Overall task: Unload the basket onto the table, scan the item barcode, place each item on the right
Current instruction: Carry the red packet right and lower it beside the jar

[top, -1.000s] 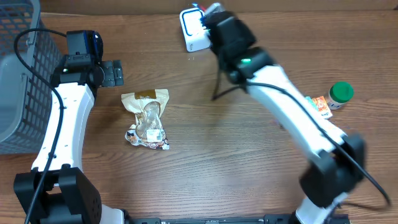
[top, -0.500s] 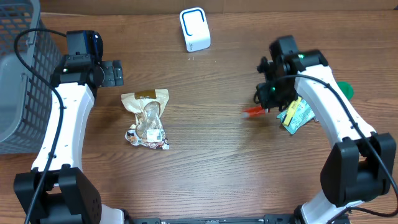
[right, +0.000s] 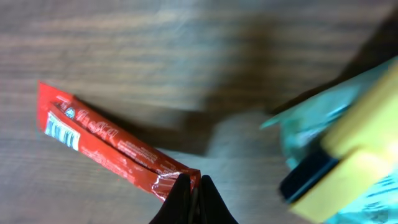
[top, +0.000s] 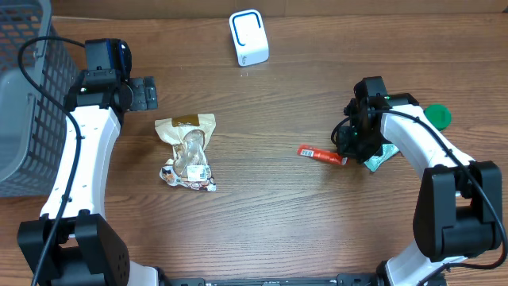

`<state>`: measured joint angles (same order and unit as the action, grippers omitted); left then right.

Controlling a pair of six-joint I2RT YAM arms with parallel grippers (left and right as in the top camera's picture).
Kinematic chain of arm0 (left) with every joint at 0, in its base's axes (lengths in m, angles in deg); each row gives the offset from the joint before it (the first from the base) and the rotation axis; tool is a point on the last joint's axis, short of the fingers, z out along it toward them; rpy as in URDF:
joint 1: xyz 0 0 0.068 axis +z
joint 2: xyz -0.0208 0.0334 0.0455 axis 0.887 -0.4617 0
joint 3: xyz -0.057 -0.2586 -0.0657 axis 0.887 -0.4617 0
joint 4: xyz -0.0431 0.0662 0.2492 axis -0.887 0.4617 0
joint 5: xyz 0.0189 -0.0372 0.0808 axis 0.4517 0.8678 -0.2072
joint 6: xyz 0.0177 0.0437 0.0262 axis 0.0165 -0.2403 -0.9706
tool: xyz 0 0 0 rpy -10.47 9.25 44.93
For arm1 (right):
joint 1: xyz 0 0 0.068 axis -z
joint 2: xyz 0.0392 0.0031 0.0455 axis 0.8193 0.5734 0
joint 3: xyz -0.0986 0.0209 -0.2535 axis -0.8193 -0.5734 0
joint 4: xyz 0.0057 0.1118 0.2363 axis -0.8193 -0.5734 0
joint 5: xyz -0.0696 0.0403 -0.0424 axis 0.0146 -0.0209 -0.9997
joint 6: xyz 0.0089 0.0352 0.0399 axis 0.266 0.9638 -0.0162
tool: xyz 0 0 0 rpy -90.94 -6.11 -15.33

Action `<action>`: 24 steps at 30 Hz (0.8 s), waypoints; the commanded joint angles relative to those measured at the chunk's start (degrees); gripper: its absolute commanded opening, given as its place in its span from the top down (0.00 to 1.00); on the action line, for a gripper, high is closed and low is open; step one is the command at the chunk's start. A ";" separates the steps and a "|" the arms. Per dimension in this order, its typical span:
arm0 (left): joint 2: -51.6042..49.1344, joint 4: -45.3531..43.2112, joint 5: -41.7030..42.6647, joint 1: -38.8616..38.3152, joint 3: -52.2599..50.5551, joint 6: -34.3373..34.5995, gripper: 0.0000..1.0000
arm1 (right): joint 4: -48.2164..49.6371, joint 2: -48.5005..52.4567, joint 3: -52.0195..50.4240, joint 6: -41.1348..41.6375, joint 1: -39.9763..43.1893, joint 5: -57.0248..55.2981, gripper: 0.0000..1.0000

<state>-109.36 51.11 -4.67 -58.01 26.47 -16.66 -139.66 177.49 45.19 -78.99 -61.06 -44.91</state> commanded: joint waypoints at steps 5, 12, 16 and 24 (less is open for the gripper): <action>-0.39 -0.20 -0.55 0.00 -0.22 -1.29 0.00 | 8.48 -0.22 0.61 11.17 0.17 -4.00 0.97; -0.39 -0.20 -0.55 0.00 -0.22 -1.27 0.00 | 4.94 -3.80 2.19 19.37 0.17 -10.62 0.96; -0.39 -0.20 -0.55 0.00 -0.22 -1.27 0.00 | 2.58 -3.91 1.29 27.02 0.07 -13.60 0.96; -0.39 -0.20 -0.55 0.00 -0.22 -1.27 0.00 | 0.50 -3.91 -0.39 29.55 0.00 -13.60 0.85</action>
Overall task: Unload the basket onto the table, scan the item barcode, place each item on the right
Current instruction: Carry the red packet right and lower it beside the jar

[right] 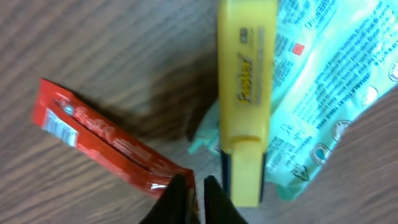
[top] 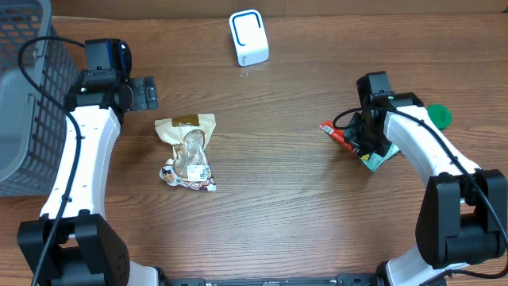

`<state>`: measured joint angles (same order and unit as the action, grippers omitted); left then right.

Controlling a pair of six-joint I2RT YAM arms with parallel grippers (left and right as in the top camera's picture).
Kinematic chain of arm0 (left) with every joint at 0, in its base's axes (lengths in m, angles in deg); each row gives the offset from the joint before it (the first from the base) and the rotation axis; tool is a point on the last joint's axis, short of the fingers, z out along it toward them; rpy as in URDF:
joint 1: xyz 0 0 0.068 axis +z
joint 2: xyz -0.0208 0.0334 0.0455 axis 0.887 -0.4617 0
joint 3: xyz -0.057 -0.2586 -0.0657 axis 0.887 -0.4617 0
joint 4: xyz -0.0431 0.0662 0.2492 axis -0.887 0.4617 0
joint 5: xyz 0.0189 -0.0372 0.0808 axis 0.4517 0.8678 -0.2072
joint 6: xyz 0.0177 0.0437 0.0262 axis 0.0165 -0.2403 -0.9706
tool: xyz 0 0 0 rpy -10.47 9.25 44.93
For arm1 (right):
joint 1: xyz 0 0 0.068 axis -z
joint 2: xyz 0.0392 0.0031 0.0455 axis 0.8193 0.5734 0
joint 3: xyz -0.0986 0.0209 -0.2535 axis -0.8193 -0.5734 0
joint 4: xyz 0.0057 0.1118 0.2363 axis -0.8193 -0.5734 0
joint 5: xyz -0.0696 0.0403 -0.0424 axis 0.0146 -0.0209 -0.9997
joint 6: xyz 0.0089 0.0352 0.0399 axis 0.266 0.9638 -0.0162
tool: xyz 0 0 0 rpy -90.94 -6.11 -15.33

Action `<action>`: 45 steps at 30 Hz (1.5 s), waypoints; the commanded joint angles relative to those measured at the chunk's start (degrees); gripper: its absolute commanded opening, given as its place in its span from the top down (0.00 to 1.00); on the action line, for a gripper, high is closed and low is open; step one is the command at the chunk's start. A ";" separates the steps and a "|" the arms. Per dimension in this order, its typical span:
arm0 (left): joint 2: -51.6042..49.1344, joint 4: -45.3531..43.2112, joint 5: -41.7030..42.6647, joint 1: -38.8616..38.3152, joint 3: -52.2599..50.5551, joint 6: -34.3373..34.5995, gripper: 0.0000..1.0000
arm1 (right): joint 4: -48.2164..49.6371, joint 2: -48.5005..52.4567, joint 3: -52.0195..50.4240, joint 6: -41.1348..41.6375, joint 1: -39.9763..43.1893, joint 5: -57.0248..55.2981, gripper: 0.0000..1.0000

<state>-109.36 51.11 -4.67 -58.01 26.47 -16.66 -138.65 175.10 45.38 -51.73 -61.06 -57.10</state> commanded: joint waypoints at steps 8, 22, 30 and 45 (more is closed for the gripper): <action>-0.39 -0.20 -0.55 0.00 -0.22 -1.27 0.00 | -0.11 -1.51 -0.59 -5.49 0.00 0.31 0.64; -0.39 -0.20 -0.55 0.00 -0.22 -1.27 0.00 | 11.43 3.32 -1.66 -28.06 -0.68 15.91 0.72; -0.39 -0.20 -0.55 0.00 -0.22 -1.27 0.00 | 18.10 5.09 -7.10 -29.33 -1.29 11.37 0.71; -0.39 -0.20 -0.55 0.00 -0.22 -1.27 0.00 | 9.11 5.09 -7.23 -19.89 -1.27 -2.99 0.70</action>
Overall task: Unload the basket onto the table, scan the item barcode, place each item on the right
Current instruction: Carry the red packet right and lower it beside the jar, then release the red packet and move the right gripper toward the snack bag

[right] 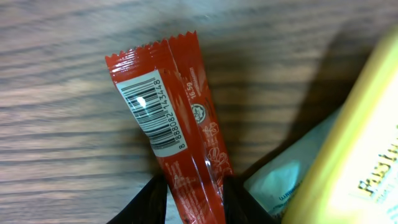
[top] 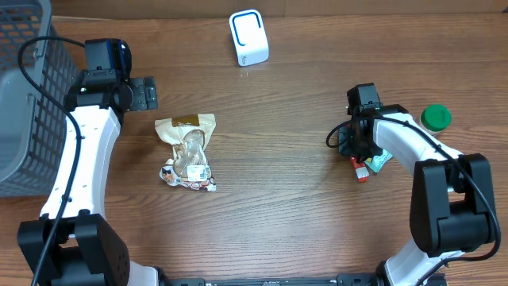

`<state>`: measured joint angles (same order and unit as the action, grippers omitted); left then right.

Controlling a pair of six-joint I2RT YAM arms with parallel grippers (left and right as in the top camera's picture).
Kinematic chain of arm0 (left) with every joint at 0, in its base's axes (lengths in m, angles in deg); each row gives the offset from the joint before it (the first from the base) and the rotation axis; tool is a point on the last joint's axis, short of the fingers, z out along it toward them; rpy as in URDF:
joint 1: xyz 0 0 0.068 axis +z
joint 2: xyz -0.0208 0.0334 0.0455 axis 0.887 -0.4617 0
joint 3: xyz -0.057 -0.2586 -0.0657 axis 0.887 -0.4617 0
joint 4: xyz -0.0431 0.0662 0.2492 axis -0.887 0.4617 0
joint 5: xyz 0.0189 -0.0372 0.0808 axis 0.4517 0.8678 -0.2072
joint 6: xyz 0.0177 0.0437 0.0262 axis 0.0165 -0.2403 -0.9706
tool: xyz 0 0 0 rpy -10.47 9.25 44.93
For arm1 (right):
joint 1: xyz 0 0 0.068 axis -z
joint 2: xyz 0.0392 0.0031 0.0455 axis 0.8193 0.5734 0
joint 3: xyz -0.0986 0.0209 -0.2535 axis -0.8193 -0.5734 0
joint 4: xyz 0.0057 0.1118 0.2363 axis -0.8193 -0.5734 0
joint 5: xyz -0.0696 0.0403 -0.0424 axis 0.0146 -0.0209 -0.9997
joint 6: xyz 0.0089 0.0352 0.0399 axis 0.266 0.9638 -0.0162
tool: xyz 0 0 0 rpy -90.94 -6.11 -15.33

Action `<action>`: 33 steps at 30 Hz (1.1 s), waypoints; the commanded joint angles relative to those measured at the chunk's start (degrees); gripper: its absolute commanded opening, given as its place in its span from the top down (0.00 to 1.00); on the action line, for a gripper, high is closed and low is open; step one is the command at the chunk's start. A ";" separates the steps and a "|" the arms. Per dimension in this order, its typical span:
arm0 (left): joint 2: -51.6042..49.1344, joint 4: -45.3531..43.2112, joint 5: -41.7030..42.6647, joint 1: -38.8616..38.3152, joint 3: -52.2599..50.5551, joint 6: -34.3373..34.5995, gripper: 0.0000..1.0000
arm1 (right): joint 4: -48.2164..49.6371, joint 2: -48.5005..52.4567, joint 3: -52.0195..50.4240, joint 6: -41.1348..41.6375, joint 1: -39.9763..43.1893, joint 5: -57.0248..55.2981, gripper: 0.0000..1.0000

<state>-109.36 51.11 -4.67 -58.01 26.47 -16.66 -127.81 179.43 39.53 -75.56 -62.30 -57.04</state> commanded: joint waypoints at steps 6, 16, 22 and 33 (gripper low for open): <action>-0.39 -0.20 -0.55 0.00 -0.22 -1.27 0.00 | -6.36 0.44 2.23 8.20 -0.04 -3.80 0.69; -0.39 -0.20 -0.55 0.00 -0.22 -1.27 0.00 | -20.37 0.15 20.26 8.13 -1.22 11.98 0.54; -0.39 -0.20 -0.55 0.00 -0.22 -1.27 0.00 | -12.26 0.15 19.08 8.15 -5.90 28.33 0.50; -0.39 -0.20 -0.55 0.00 -0.22 -1.29 0.00 | -6.62 0.79 18.16 8.63 -16.50 18.58 0.05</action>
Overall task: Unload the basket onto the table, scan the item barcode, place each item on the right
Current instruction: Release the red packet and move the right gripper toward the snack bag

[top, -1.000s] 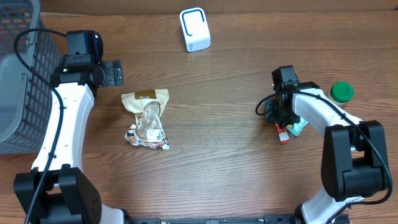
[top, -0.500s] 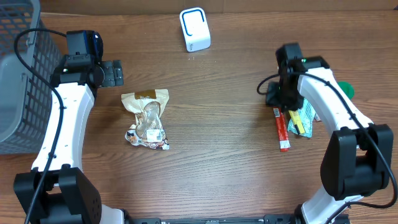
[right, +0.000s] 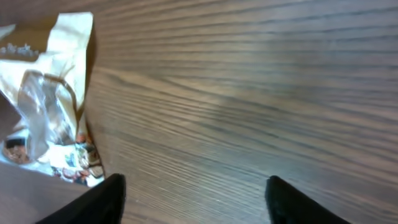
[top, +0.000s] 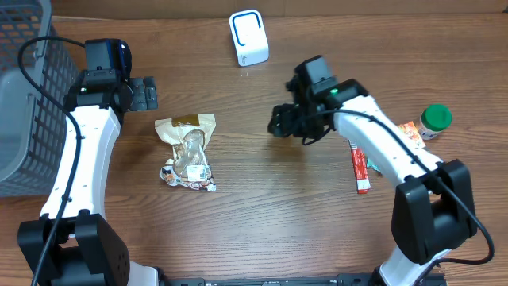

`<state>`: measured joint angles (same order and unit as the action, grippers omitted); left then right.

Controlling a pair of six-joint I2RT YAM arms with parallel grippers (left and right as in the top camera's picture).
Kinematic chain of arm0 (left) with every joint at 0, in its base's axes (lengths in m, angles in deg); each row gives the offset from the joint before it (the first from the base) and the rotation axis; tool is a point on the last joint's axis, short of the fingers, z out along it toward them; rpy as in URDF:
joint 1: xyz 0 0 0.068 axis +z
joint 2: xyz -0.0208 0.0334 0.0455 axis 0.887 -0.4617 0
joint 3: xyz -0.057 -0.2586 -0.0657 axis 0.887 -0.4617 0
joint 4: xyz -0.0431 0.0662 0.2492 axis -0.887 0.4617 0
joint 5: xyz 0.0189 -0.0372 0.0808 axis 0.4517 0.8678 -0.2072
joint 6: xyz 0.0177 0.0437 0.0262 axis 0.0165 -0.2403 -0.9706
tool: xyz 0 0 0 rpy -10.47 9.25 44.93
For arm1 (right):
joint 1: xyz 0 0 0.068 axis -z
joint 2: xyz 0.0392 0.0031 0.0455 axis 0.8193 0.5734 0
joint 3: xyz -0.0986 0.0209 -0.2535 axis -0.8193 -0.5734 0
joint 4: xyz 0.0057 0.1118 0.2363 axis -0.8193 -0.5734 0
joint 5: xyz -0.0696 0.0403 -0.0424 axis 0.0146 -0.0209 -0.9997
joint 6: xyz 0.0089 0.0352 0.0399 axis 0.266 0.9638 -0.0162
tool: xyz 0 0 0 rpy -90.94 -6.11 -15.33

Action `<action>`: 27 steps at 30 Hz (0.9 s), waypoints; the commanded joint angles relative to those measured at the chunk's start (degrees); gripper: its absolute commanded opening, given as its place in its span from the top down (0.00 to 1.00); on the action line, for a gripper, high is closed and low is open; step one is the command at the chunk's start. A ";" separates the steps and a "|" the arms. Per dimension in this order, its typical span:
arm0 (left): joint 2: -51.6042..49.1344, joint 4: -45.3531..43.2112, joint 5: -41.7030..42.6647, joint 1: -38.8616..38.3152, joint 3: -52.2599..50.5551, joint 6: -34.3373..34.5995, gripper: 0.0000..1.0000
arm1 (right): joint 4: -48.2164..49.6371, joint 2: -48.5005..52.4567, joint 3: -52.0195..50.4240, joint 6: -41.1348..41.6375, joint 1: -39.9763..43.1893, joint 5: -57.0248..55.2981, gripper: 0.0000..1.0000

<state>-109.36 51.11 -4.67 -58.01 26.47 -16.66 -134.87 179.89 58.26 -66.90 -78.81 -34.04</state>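
The red stick packet (top: 359, 168) lies flat on the table at the right, free of any gripper. My right gripper (top: 282, 122) is open over the table's middle, well left of the packet; in the right wrist view the right gripper (right: 196, 199) has wide-apart fingers (right: 106, 199) with bare wood between them. A cream snack bag (top: 189, 151) lies left of it, and the snack bag (right: 43, 118) shows at that view's left edge. The white and blue scanner (top: 248, 37) stands at the back. My left gripper (top: 143, 93) rests at the far left.
A grey mesh basket (top: 24, 95) stands at the left edge. A green cap (top: 435, 117) and an orange packet (top: 409, 132) lie at the far right, with a teal packet partly hidden under my right arm.
My right gripper was shut on the red packet beside the yellow item. It is now open, has let the packet go, and is farther left, near the snack bag.
My right gripper was shut on one end of the red packet, left of the teal packet. Then it held it against the yellow marker. Then the packet's barcode faced up in its grip. Now the packet lies free and the gripper is away from it.
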 commanded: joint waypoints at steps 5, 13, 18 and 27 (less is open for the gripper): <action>-0.39 -0.20 -0.55 0.00 -0.22 -1.27 0.00 | 0.44 0.35 -0.57 -0.07 0.02 -4.79 0.00; -0.39 -0.20 -0.55 0.00 -0.22 -1.27 0.00 | 0.42 0.35 -0.57 -0.09 0.02 -4.79 0.00; -0.39 -0.20 -0.55 0.00 -0.22 -1.27 0.00 | 0.44 0.35 -0.57 -0.09 0.02 -4.79 0.00; -0.39 -0.15 16.09 -0.07 -0.22 4.07 0.00 | 0.44 0.35 -0.57 -0.09 0.02 -4.79 0.00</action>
<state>-109.36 50.92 -0.80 -58.01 26.47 -15.89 -134.74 179.95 58.06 -67.01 -79.00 -38.39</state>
